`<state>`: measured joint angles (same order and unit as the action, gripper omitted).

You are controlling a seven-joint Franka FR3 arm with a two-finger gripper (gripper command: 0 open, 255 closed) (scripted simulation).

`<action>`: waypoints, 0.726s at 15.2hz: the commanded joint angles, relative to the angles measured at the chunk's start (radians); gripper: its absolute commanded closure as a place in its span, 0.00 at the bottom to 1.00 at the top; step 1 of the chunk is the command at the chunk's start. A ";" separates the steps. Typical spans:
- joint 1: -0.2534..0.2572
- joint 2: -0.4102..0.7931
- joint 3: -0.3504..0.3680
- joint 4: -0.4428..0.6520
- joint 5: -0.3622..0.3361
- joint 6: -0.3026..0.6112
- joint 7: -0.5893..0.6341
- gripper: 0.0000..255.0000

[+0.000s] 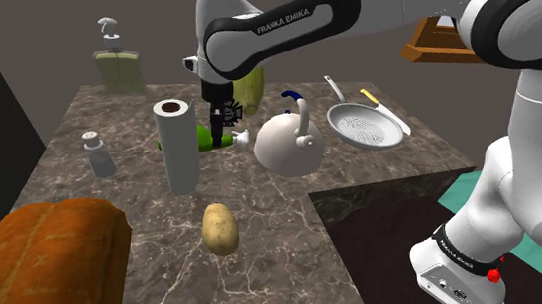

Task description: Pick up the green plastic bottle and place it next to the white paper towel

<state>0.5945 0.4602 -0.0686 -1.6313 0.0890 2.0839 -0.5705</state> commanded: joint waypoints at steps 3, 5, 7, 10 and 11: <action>-0.002 -0.037 -0.003 0.058 -0.005 -0.095 0.004 0.00; -0.002 -0.037 -0.003 0.058 -0.005 -0.095 0.004 0.00; -0.002 -0.037 -0.003 0.058 -0.005 -0.095 0.004 0.00; -0.002 -0.037 -0.003 0.058 -0.005 -0.095 0.004 0.00; -0.002 -0.037 -0.003 0.058 -0.005 -0.095 0.004 0.00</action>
